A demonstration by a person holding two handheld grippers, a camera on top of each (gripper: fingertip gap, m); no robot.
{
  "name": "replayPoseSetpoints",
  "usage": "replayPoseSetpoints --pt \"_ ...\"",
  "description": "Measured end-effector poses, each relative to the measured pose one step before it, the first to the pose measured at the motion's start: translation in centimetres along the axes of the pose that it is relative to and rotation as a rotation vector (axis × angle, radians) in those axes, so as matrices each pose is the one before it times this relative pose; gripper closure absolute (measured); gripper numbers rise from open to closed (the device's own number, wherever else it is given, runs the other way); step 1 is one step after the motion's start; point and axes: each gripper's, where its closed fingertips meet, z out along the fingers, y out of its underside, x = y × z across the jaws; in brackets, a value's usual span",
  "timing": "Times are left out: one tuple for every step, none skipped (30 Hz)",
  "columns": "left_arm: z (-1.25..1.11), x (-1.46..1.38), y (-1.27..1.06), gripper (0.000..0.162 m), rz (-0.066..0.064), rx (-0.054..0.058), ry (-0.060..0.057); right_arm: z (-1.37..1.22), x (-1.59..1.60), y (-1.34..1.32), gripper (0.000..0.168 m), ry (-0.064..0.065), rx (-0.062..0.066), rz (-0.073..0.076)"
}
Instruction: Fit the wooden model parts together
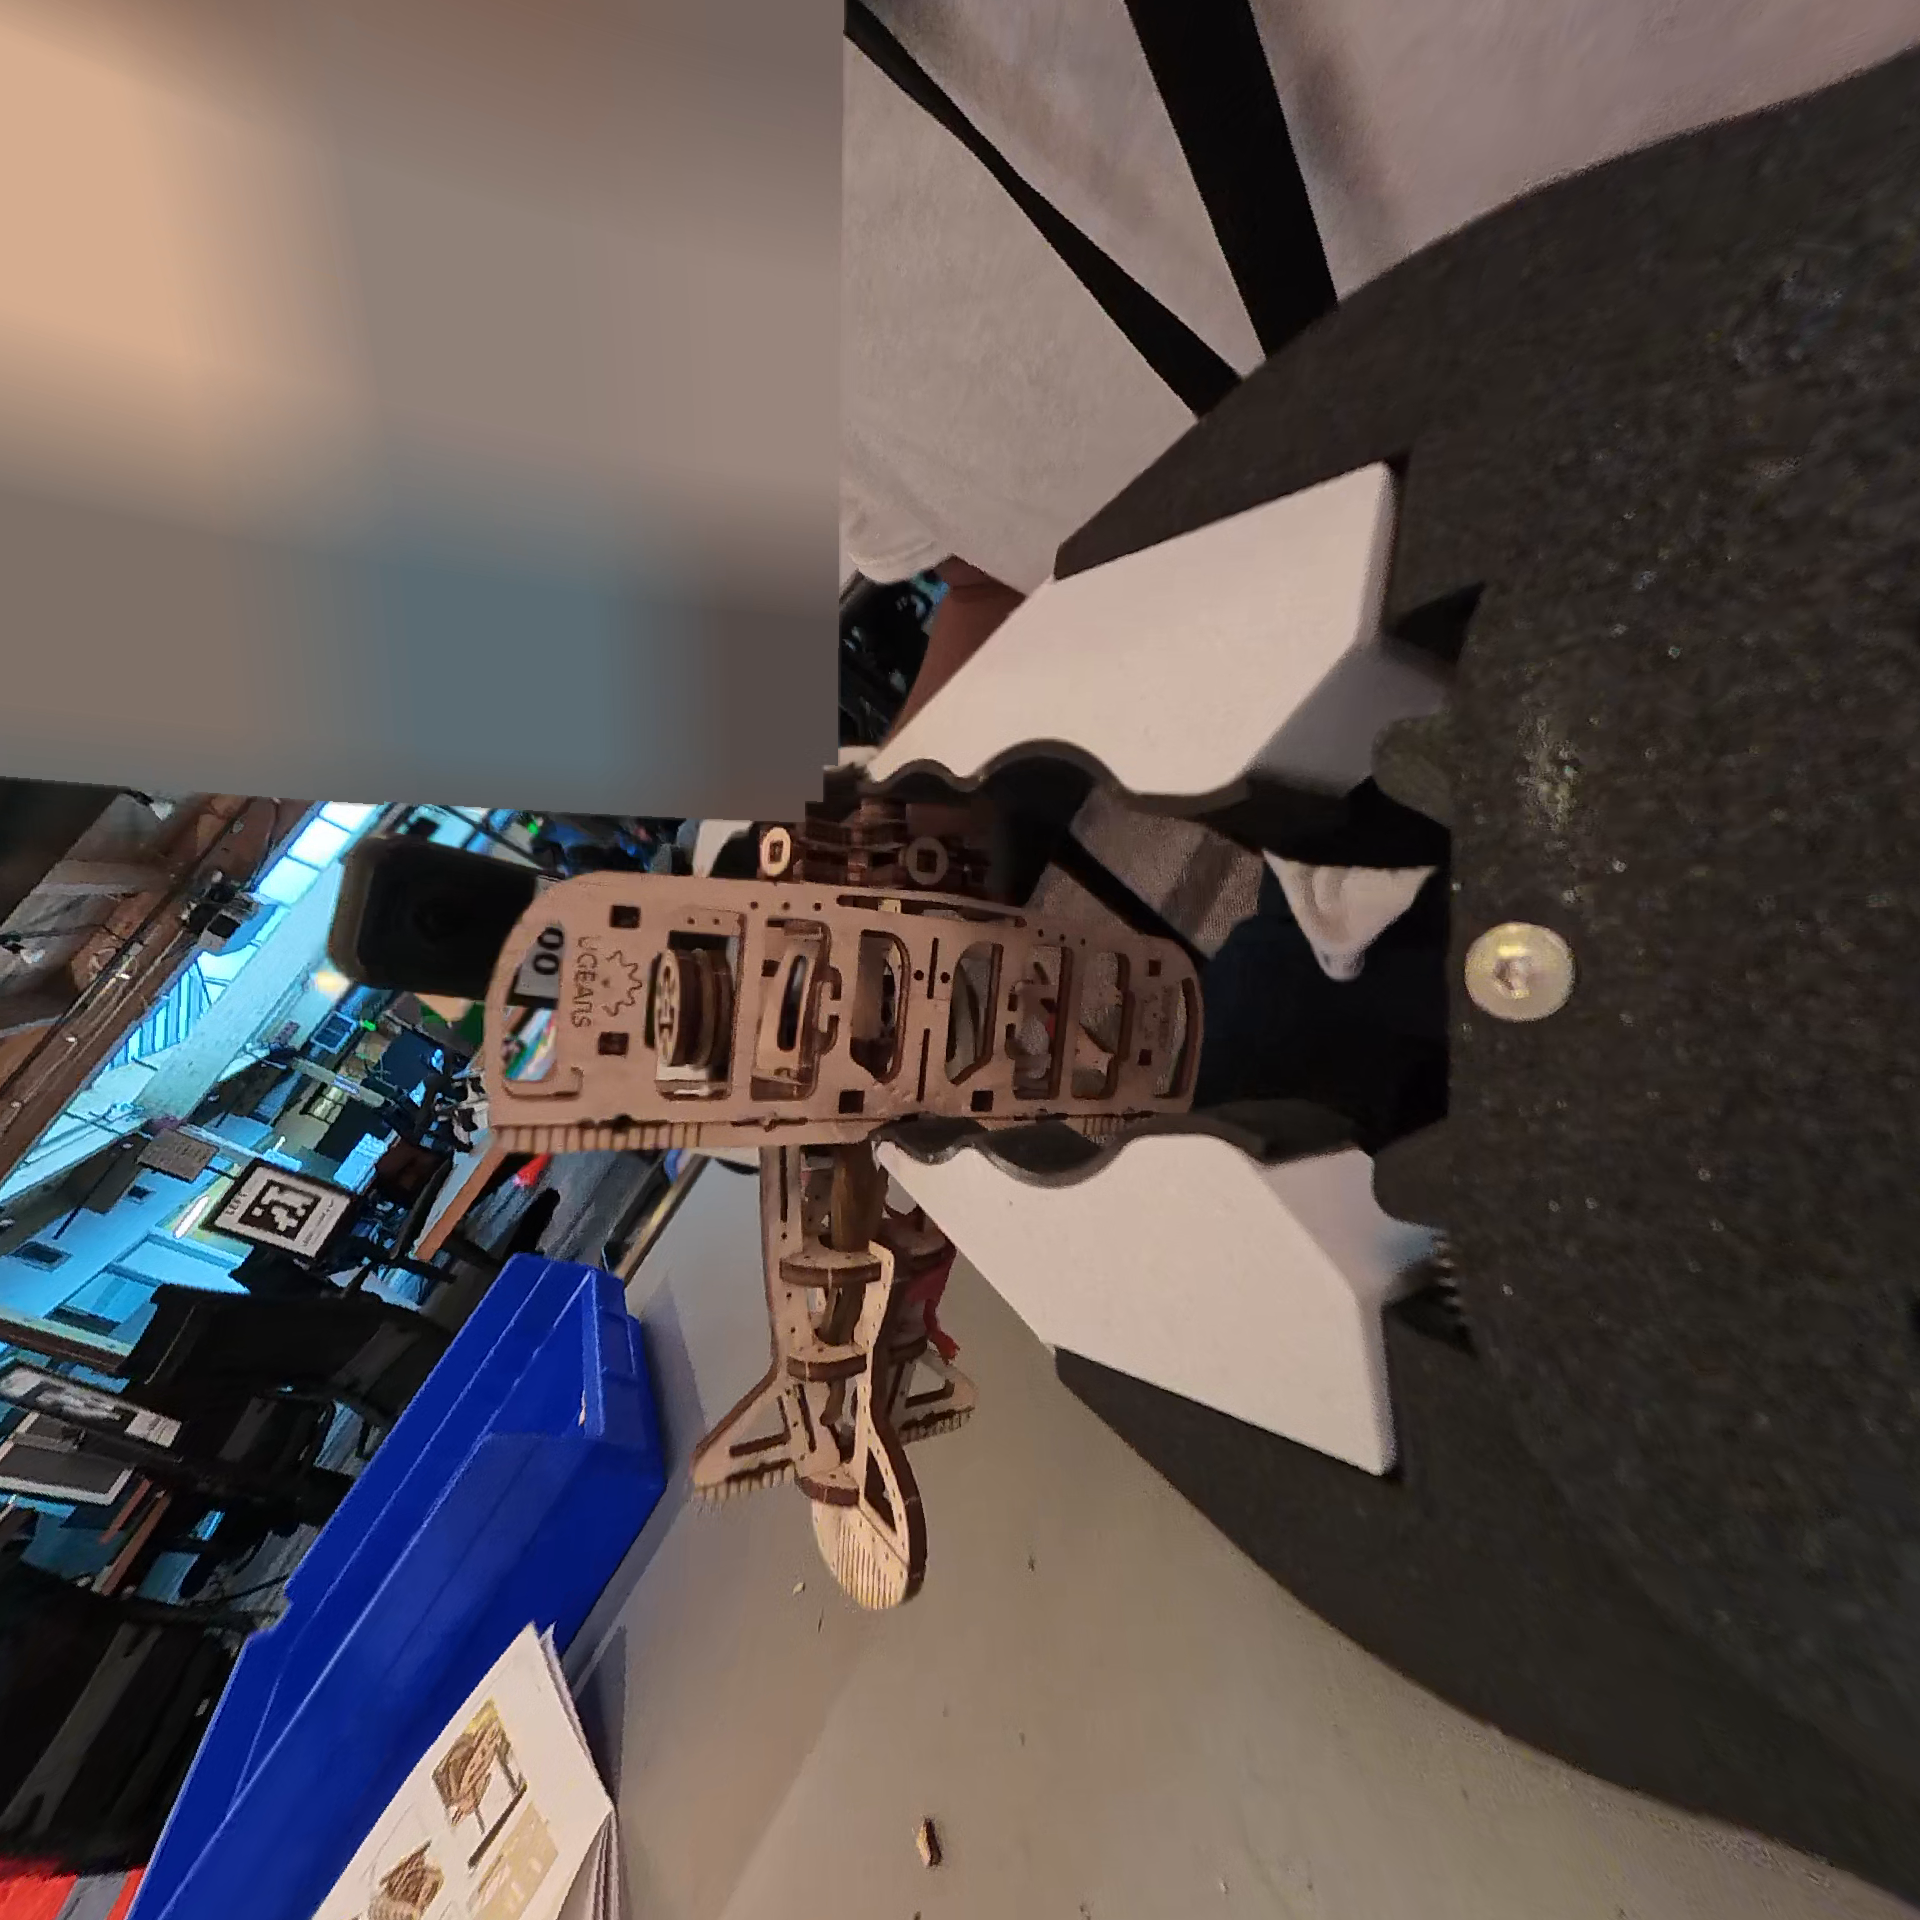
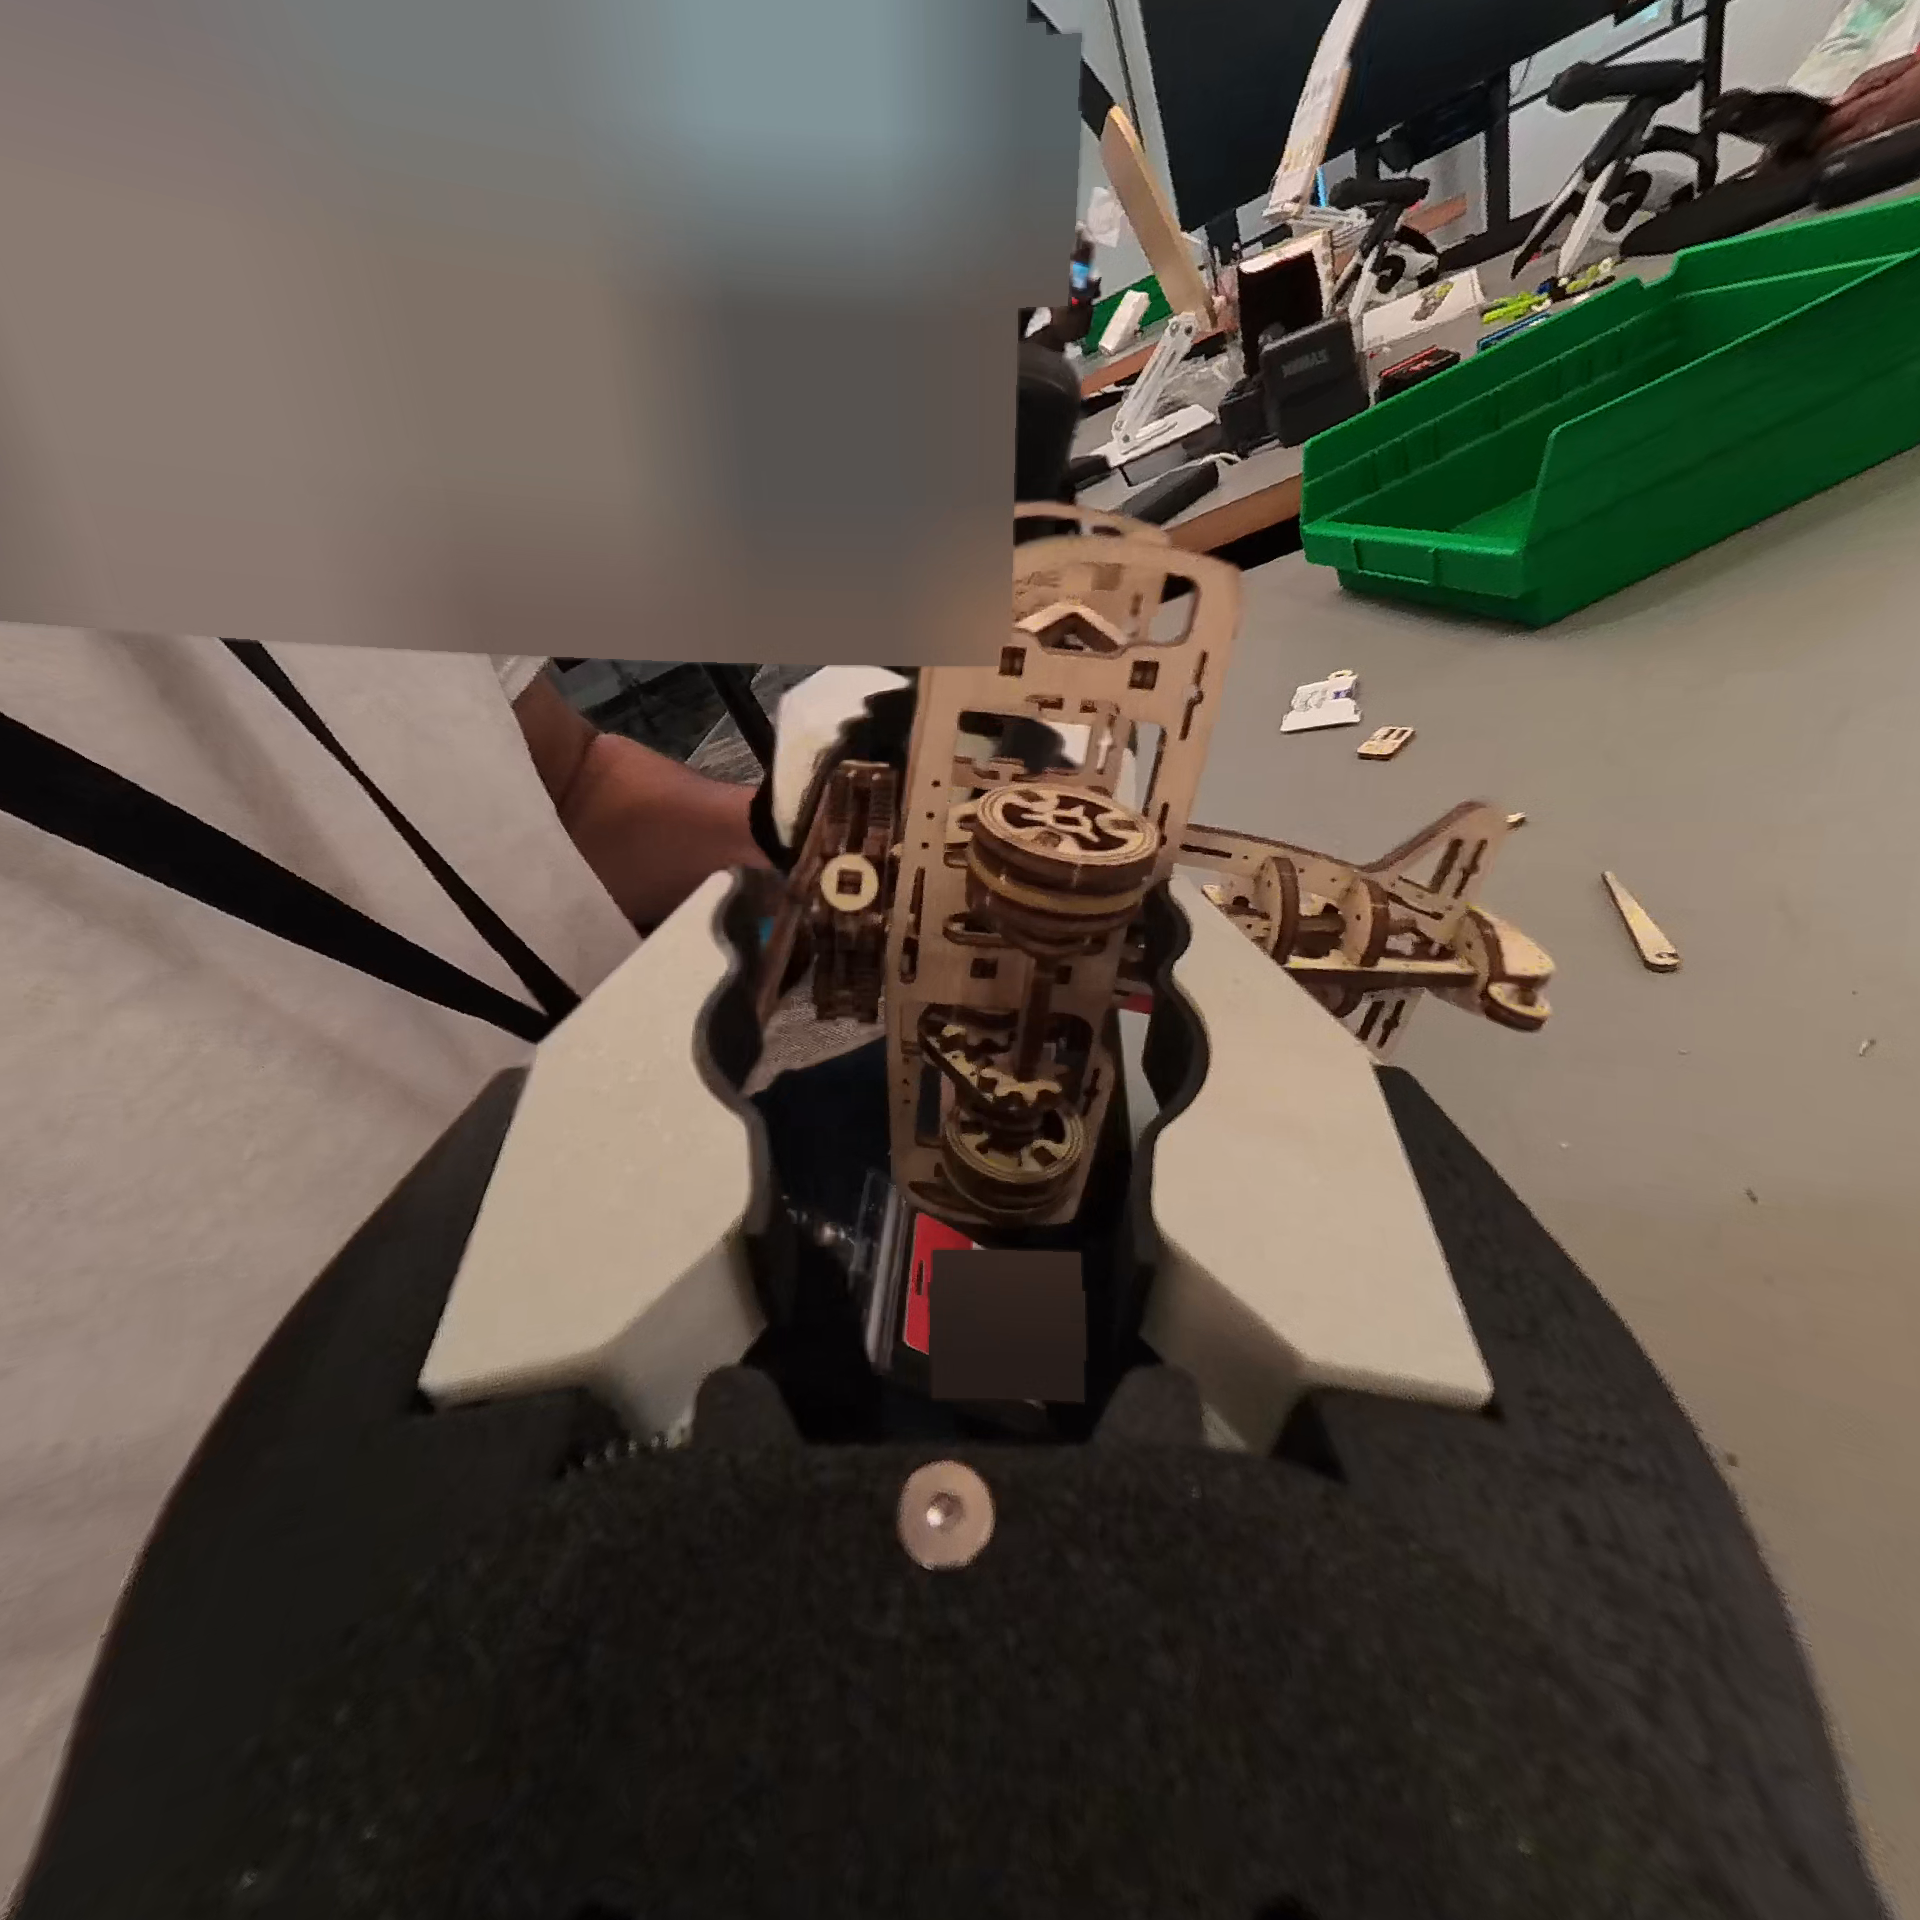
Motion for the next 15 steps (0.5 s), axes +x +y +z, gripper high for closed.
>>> replayPoseSetpoints --pt "-0.103 0.043 -0.111 0.105 -0.0201 0.0058 0.0141 0.014 -0.142 0.022 0.093 -0.0084 0.0034 -0.0014" --pt "-0.034 -0.056 0.04 0.105 -0.0064 -0.0021 0.0028 0.021 0.062 0.117 0.094 0.0049 -0.0037 -0.0074" --pt "0.002 -0.066 0.116 0.104 0.0059 -0.0062 -0.003 0.035 0.178 0.107 0.095 0.0115 -0.0051 -0.001" --pt "0.003 0.009 0.07 0.105 0.0049 -0.0044 -0.0012 -0.003 0.03 0.028 0.096 0.0011 0.0001 0.0029" --pt "0.008 0.045 0.047 0.105 0.0021 -0.0038 0.0028 -0.027 -0.003 -0.005 0.097 -0.0025 0.0002 0.0041" --pt "-0.017 0.02 0.023 0.105 0.0033 -0.0021 0.0 -0.006 0.019 0.012 0.098 -0.0009 -0.0013 0.0046" --pt "-0.016 0.025 0.034 0.105 0.0028 -0.0018 0.001 0.014 0.0 0.002 0.098 -0.0005 0.0003 0.0005" --pt "-0.022 0.028 0.0 0.104 0.0043 -0.0017 0.0002 0.009 0.013 0.003 0.099 0.0006 0.0011 0.0005" --pt "0.0 0.027 0.008 0.104 0.0087 -0.0008 -0.0026 -0.003 -0.009 -0.013 0.1 -0.0018 0.0013 0.0033" --pt "0.016 0.043 0.008 0.104 0.0061 0.0003 -0.0017 -0.026 -0.04 -0.039 0.101 -0.0037 0.0015 0.0015" --pt "0.031 0.041 -0.011 0.105 0.0012 0.0015 0.0 -0.02 -0.012 0.0 0.101 0.0002 -0.0015 -0.0052" --pt "0.016 0.043 -0.009 0.104 0.0035 0.0018 0.0004 -0.013 -0.038 0.005 0.101 0.0012 0.0003 -0.0101" --pt "0.016 0.027 0.031 0.104 0.0043 -0.0014 -0.001 -0.01 -0.022 0.038 0.102 0.0009 -0.0031 -0.0083" --pt "0.004 0.017 0.02 0.104 0.004 -0.0016 -0.0018 -0.009 -0.014 0.026 0.102 -0.0001 -0.003 -0.0042" --pt "0.02 0.047 0.006 0.104 0.0036 0.0002 -0.001 -0.021 -0.001 0.031 0.102 0.0003 -0.0036 -0.0037"
